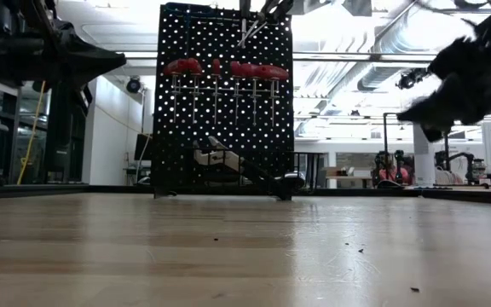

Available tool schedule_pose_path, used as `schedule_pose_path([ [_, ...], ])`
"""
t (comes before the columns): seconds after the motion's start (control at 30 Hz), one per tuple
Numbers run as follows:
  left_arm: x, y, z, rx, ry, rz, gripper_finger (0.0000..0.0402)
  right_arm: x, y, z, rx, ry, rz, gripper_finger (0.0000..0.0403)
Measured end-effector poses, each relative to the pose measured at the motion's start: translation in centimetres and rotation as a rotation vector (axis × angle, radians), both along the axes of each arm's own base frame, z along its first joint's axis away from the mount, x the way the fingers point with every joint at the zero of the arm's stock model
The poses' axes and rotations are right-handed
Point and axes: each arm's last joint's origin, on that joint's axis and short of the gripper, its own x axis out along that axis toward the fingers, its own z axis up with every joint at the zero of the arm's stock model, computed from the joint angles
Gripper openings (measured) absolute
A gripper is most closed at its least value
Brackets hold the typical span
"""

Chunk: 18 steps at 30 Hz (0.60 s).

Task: Hang tools onto peg board
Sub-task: Return to Home Position

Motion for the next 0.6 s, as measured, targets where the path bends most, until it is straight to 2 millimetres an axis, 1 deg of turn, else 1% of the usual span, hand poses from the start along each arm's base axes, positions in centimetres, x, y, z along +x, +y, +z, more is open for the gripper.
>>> schedule_pose_path([
  [0.33, 0.0, 0.0, 0.0, 0.000, 0.004, 0.000, 0.0001, -1.5, 0.1, 2.5, -0.014, -0.290, 0.001, 0.0000],
  [0.47, 0.0, 0.0, -0.2, 0.000, 0.019, 0.000, 0.0001, -1.5, 0.1, 2.8, -0.016, -0.321, 0.002, 0.0000],
  [0.6, 0.0, 0.0, -0.2, 0.000, 0.021, 0.000, 0.0001, -1.5, 0.1, 2.6, -0.015, -0.312, 0.004, 0.0000],
])
